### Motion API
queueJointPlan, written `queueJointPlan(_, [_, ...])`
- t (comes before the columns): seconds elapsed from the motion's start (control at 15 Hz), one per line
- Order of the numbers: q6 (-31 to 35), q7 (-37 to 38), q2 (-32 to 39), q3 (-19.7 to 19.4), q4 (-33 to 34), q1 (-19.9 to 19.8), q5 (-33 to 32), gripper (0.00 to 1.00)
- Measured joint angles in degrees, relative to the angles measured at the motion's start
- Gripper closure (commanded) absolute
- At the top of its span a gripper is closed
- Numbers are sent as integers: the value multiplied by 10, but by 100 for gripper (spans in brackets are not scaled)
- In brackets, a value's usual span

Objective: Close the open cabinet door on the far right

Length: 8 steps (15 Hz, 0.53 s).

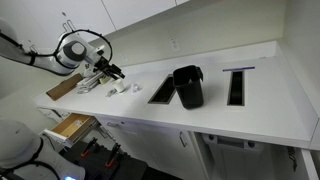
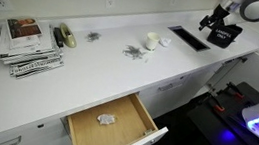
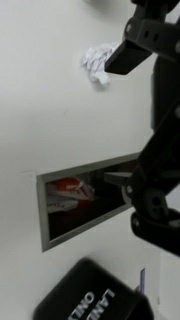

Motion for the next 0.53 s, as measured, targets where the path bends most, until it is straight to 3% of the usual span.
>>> queueJointPlan(0.53, [-29,119,-90,22,-125,-216,-80,0])
